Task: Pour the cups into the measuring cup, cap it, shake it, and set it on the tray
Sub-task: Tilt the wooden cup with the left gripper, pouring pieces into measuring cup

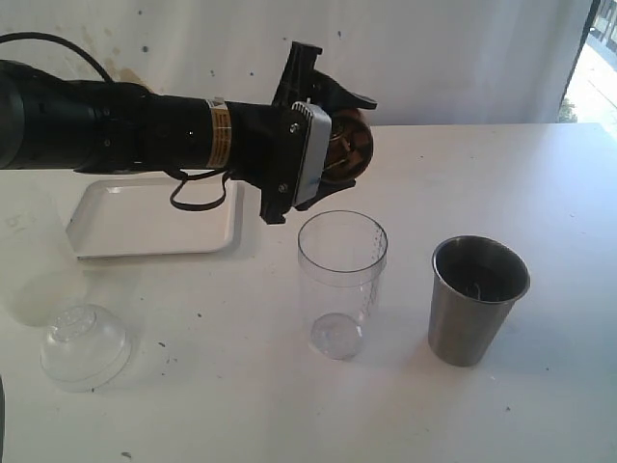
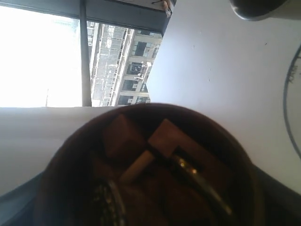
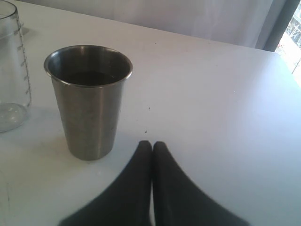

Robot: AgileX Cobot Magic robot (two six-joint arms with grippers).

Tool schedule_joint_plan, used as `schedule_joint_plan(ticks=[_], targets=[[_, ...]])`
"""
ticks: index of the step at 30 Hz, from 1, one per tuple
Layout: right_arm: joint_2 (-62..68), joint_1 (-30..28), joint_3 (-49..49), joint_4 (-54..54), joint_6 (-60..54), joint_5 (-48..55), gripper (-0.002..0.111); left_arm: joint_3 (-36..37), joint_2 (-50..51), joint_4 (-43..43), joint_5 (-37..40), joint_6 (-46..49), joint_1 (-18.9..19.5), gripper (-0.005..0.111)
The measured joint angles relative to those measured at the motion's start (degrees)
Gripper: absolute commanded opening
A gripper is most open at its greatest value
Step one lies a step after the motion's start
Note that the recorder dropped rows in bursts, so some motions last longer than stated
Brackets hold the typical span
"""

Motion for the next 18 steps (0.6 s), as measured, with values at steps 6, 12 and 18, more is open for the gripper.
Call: schedule_joint_plan(ticks=[6, 12, 18], targets=[[0.0, 0.0, 0.0, 0.0, 0.0, 0.0, 0.0, 0.0, 0.0, 0.09, -0.85, 6.65, 0.0, 0.0], [0.0, 0.0, 0.0, 0.0, 0.0, 0.0, 0.0, 0.0, 0.0, 0.09, -2.87, 10.03, 0.0, 0.0], [0.0, 0.0, 0.0, 0.0, 0.0, 0.0, 0.0, 0.0, 0.0, -0.03, -2.49, 17.64, -0.87, 0.0]])
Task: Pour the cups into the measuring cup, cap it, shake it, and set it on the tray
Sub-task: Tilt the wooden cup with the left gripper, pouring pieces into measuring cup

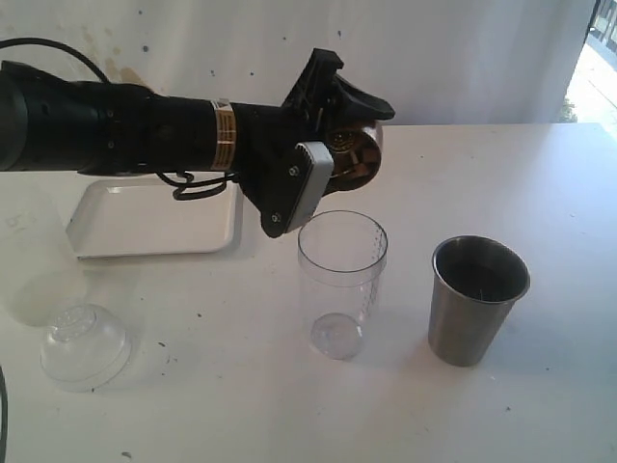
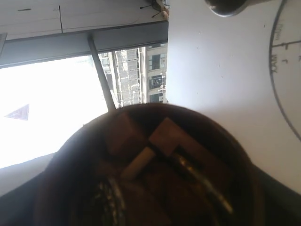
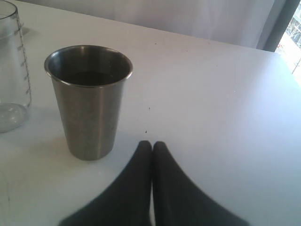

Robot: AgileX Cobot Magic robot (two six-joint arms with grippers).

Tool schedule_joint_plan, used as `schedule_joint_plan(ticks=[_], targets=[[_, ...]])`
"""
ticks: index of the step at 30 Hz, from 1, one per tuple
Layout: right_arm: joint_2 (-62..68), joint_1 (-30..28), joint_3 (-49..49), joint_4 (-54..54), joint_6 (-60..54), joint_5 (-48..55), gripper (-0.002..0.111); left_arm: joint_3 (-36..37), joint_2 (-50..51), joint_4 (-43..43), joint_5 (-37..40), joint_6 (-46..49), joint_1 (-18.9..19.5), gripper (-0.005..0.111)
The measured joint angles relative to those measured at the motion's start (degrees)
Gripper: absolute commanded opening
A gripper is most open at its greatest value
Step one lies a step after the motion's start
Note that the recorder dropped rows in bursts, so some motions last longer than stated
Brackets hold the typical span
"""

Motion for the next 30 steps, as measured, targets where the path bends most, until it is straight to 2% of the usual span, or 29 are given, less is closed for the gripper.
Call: schedule_joint_plan(ticks=[23, 30], targets=[[0.0, 0.0, 0.0, 0.0, 0.0, 0.0, 0.0, 0.0, -1.27, 0.0, 3.32, 8.27, -0.75, 0.0], [0.0, 0.0, 0.0, 0.0, 0.0, 0.0, 0.0, 3.39, -2.58, 0.0, 2.71, 8.69, -0.75, 0.0]])
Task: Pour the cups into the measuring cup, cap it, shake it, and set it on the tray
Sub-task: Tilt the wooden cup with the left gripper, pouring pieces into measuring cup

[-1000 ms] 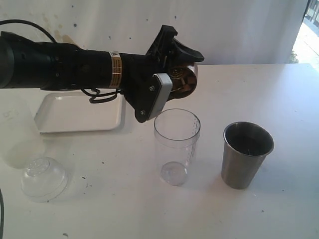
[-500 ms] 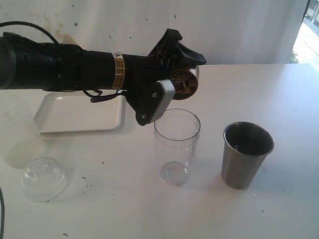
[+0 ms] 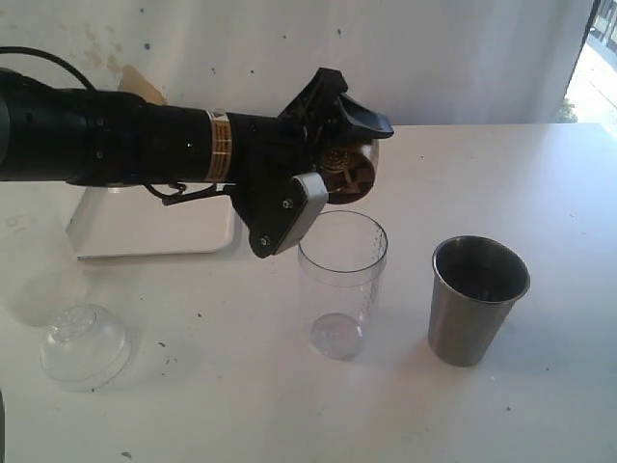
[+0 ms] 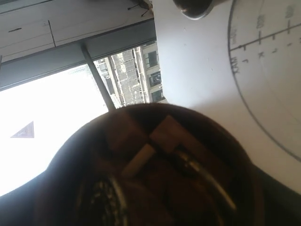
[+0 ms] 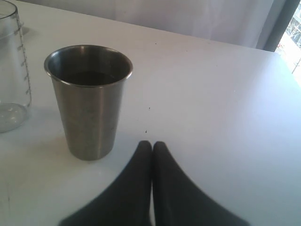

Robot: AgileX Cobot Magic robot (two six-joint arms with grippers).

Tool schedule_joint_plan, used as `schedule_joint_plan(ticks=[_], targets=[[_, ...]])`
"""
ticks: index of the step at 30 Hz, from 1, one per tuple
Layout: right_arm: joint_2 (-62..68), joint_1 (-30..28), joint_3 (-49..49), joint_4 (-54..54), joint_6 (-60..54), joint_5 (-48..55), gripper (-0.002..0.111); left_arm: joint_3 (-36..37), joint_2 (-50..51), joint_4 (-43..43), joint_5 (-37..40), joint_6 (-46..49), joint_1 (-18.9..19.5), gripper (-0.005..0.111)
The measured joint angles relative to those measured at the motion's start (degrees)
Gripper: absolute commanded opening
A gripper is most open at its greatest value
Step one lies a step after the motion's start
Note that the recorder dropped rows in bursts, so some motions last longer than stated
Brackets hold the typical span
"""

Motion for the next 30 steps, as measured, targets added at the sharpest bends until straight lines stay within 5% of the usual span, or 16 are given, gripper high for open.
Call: schedule_joint_plan(ticks=[17, 30], targets=[[0.0, 0.0, 0.0, 0.0, 0.0, 0.0, 0.0, 0.86, -0.23, -5.1, 2.46, 1.3, -1.56, 0.0], [0.0, 0.0, 0.0, 0.0, 0.0, 0.0, 0.0, 0.99, -0.23, -9.34, 5.65, 19.53, -3.34, 0.0]])
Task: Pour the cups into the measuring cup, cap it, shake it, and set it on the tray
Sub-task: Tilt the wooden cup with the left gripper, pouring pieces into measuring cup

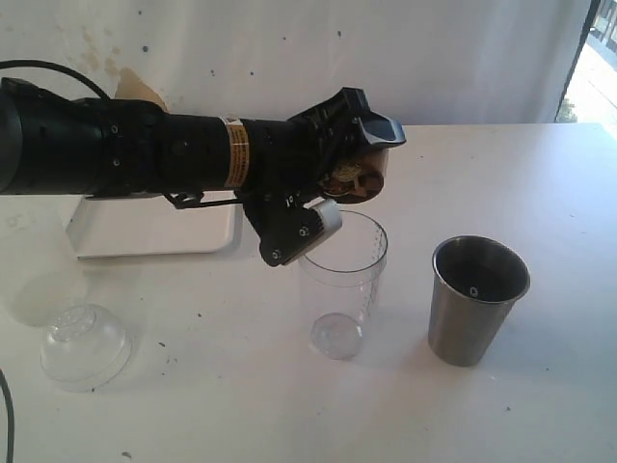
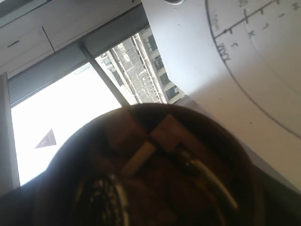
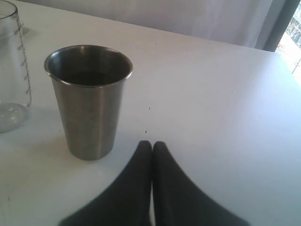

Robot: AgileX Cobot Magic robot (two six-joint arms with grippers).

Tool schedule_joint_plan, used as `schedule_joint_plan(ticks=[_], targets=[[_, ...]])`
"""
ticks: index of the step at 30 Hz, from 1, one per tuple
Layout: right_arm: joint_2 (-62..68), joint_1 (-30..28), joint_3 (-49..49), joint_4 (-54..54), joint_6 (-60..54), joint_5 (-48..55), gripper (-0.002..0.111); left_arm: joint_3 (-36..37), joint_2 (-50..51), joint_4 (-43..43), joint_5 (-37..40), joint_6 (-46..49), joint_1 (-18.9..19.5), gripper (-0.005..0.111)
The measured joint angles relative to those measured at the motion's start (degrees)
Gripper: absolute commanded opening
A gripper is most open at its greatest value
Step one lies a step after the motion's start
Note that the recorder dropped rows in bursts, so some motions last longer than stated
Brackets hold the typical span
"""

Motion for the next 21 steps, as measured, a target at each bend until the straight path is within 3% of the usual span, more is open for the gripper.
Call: schedule_joint_plan(ticks=[12, 21], targets=[[0.0, 0.0, 0.0, 0.0, 0.0, 0.0, 0.0, 0.0, 0.0, -0.27, 1.68, 8.36, -0.02, 0.0], [0.0, 0.0, 0.0, 0.0, 0.0, 0.0, 0.0, 0.0, 0.0, -1.17, 1.9, 9.21, -0.02, 0.0]])
